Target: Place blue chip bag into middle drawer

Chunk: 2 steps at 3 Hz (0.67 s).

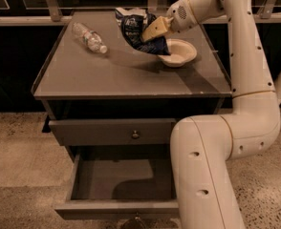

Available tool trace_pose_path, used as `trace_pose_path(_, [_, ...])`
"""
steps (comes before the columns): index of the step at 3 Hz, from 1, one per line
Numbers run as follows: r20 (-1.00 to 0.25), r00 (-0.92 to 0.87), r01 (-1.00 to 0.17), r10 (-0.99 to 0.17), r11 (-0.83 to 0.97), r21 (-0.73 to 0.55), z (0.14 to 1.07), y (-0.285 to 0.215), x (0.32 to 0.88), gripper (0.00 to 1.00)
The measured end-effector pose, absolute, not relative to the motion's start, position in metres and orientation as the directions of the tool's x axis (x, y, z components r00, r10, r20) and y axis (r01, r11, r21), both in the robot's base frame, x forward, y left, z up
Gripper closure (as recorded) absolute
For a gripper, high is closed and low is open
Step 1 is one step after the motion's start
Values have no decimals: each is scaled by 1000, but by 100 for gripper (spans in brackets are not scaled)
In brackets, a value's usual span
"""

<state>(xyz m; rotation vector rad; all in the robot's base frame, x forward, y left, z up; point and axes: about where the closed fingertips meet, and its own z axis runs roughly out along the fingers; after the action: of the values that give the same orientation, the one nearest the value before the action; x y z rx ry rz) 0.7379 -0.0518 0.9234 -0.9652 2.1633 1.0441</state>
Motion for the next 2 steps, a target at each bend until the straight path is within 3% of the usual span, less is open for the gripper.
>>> trace_pose_path(2, [-599,-716,-697,-359,320,642,911,-31,711,100])
